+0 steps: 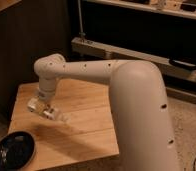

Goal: Place the bottle in the ceramic bowl

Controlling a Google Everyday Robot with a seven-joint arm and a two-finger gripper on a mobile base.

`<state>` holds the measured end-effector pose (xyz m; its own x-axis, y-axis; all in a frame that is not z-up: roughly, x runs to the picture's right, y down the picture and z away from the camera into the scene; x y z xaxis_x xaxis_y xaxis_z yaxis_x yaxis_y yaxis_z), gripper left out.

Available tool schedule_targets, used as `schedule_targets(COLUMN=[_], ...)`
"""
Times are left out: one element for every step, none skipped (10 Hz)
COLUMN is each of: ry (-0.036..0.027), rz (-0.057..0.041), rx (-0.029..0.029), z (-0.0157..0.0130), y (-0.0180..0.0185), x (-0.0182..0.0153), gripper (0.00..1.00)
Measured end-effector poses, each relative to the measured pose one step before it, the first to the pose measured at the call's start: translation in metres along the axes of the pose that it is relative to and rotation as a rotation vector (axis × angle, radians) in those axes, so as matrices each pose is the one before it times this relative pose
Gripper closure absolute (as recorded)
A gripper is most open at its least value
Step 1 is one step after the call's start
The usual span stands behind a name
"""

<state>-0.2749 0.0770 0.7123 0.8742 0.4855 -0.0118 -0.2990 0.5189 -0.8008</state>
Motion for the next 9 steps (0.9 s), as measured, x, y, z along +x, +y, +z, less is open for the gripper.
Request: schedule_targets(ry=[-0.01749,-0.02514,-0.01967,-0.01628,-0.00594,0.00146,0.00028,-0.00177,0.00029], rz=[-0.02919,-0.04594,-0.03963,-0.04360,-0.03893,-0.04857,-0.05748,-0.03652,-0.04733], rx=[-0.02301,-0.04733,-0.05055,-0.04901,-0.04168,-0.04210,-0.05309,-0.03347,-0.03938], z=[-0.00360,0.00093,0.00545,0.00539,0.00662,0.00901,0.01138,0.00690,0.00893], y=[0.01013,0.01643,0.01180,0.01154,0.01023,0.01288,0.01511,0.00857,0.00900], x=[-0.00643,-0.01111,-0.00728,-0.00763,-0.00629,-0.00746,-0.00829,-0.00559,-0.00746], gripper=[0.86,0.86,0.86,0.86,0.86,0.86,0.86,0.86,0.86])
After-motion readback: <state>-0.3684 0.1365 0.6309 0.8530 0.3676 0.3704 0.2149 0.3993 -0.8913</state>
